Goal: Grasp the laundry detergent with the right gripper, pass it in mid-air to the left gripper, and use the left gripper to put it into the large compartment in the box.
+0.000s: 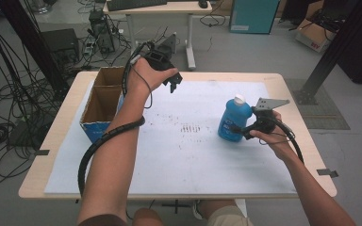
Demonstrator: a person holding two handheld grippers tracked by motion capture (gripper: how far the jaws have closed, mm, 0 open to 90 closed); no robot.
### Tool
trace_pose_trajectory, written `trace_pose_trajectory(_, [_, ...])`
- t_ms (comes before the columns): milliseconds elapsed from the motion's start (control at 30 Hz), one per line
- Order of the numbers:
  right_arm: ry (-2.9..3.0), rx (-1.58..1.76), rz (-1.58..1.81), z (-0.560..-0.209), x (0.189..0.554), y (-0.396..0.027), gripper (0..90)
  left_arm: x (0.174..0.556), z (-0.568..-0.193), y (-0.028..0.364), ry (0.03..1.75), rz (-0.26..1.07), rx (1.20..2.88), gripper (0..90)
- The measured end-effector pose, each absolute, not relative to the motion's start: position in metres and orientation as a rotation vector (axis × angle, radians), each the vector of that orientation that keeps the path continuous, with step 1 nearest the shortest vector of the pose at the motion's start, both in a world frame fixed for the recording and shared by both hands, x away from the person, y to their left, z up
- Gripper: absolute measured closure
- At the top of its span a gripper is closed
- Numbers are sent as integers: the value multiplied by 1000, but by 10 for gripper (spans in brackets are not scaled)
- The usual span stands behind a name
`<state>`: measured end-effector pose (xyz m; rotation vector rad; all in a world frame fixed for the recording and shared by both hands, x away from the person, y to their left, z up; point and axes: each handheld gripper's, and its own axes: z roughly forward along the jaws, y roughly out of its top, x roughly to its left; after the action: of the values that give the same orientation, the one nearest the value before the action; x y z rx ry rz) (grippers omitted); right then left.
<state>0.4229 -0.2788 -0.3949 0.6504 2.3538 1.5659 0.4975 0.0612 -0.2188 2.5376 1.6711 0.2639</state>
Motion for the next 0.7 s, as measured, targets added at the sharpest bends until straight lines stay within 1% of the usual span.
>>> trace_pose_trajectory(700, [2343, 651, 1585, -394, 422, -278, 12, 496, -216, 62, 1676, 270, 2529, 56])
